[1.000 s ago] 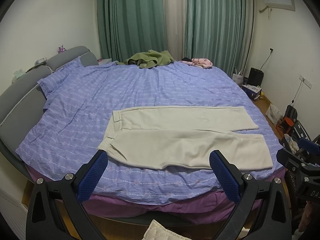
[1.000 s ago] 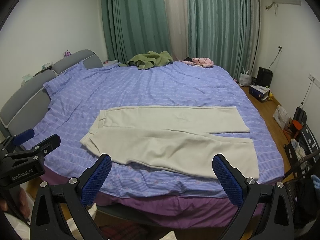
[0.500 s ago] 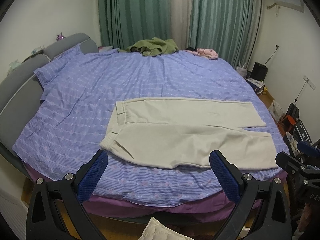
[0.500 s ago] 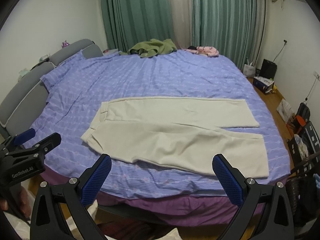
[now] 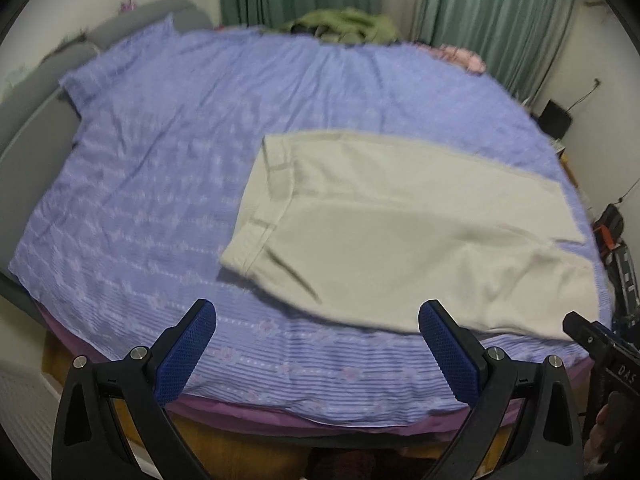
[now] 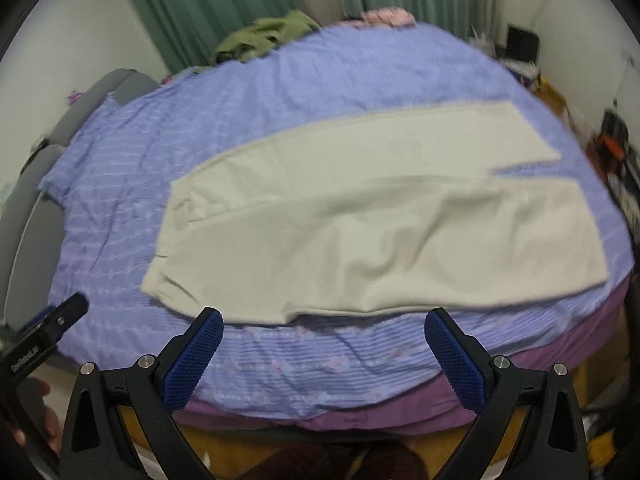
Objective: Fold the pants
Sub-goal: 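Grasp the trouser waistband with the left tool while the right tool grasps the leg edge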
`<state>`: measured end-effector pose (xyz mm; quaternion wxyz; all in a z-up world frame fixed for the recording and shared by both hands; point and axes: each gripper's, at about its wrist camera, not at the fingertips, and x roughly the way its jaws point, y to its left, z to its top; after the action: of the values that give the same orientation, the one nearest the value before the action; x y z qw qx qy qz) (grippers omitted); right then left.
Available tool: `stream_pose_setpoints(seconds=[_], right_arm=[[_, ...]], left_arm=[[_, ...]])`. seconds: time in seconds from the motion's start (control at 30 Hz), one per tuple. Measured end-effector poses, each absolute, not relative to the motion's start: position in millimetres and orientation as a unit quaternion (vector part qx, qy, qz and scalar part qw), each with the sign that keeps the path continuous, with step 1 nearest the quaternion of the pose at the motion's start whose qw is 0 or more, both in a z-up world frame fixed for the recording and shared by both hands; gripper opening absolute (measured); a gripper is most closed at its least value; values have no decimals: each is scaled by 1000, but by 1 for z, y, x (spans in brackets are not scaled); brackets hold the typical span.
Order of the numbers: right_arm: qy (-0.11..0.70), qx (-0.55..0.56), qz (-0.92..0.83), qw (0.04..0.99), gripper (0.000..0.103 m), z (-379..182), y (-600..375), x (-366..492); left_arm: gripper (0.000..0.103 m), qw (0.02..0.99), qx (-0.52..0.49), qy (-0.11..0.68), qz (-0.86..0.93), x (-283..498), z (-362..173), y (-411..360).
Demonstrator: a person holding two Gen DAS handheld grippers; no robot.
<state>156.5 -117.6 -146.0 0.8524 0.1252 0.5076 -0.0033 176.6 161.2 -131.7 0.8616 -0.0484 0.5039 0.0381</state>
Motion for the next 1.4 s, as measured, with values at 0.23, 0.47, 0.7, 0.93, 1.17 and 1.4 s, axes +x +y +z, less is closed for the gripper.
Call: stream_pose_setpoints(seconds=[0.23,0.47,0.7,0.93,1.17,1.4], right_arm=[[559,201,-36,804,101,-240,-123,189],[590,242,-29,770,92,-297,-109,210],[609,283,-8,741,78,-337,-97,227],[613,260,5,746,49,-348,-86,246],[618,219,22,755,25,-328,-86,255],[598,176,65,780,18,-269,-88,248]], left_arm=[[102,831,-50,551,49,219,-216,186],[102,798,-89,593,60,245,-277,201],[99,773,-147,613,65,263,-319,222],[81,741,-227,629,50,280,-352,233],[15,750,-266,606,24,279,-331,233],[9,781,-226,582,16,269,-277,223]])
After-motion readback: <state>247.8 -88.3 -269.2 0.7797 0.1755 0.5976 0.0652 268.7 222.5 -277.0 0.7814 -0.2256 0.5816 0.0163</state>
